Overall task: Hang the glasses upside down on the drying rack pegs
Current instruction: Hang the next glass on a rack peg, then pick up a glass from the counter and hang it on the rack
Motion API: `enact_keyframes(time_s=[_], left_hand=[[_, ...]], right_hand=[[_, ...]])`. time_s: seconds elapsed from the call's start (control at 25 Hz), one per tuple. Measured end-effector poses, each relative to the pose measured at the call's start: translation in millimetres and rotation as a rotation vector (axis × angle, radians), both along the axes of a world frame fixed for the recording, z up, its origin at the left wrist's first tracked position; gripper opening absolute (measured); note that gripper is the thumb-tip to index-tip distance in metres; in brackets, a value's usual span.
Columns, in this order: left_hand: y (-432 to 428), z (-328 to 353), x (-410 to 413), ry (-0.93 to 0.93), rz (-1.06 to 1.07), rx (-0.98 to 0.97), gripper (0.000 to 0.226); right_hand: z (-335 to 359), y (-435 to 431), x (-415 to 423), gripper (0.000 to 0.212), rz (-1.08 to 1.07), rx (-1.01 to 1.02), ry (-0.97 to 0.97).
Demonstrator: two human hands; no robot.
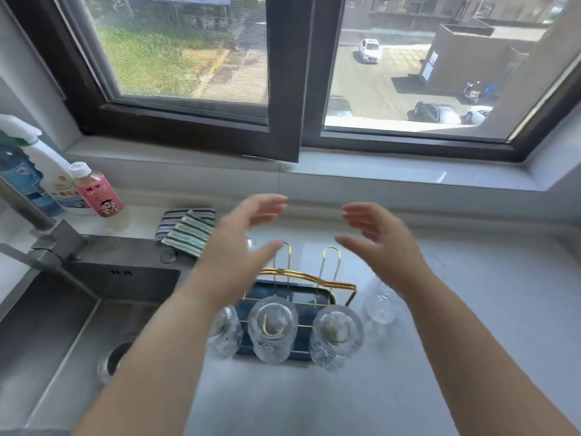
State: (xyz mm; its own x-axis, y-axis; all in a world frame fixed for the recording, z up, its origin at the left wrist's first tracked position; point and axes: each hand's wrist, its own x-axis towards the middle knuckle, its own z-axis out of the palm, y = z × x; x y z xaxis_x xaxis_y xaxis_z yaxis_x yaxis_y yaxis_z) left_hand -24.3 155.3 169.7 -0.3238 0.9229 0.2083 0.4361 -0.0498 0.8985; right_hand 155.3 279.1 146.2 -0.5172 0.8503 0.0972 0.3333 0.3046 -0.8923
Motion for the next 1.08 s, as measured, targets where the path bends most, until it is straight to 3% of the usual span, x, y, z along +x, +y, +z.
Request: enact_keyframes(time_s=[0.12, 0.2, 0.36, 0.56, 0.72, 0.84, 0.96, 1.08], left_hand=[[7.2, -11.0, 103.7, -0.155, -0.268, -0.025, 0.055], [10.8, -38.3, 172.8, -0.240, -0.324, -0.124, 0.065], [33.9, -95.9, 246.6, -0.359, -0.066, -0.358, 0.080], [89.0, -140.4, 235.8, -0.333, 0.267, -0.437, 0.095], [113.4, -165.4, 220.0, -0.265, 0.295, -0.409, 0.097], [120.9, -173.9, 219.2, -0.224, 0.275, -0.417, 0.085], [118.0, -166.8, 220.1, -0.213, 0.313, -0.394, 0.074], [106.3, -142.2, 223.8, -0.297, 0.262, -0.319, 0.068]], right_hand=[[-25.5, 0.7, 84.4, 0.033, -0.266, -0.035, 0.095], [-51.7, -2.0, 130.0, 0.036, -0.388, -0.122, 0.089], [-104.4, -7.7, 170.5, 0.047, -0.330, -0.294, -0.026], [-138.9, 6.4, 175.7, 0.060, -0.120, -0.354, -0.165], [-153.2, 28.1, 160.1, 0.069, -0.013, -0.363, -0.240], [-159.2, 38.7, 147.1, 0.070, 0.037, -0.342, -0.280], [-157.2, 38.7, 143.2, 0.072, 0.040, -0.333, -0.214], [-139.7, 35.9, 155.7, 0.074, 0.041, -0.468, 0.013]])
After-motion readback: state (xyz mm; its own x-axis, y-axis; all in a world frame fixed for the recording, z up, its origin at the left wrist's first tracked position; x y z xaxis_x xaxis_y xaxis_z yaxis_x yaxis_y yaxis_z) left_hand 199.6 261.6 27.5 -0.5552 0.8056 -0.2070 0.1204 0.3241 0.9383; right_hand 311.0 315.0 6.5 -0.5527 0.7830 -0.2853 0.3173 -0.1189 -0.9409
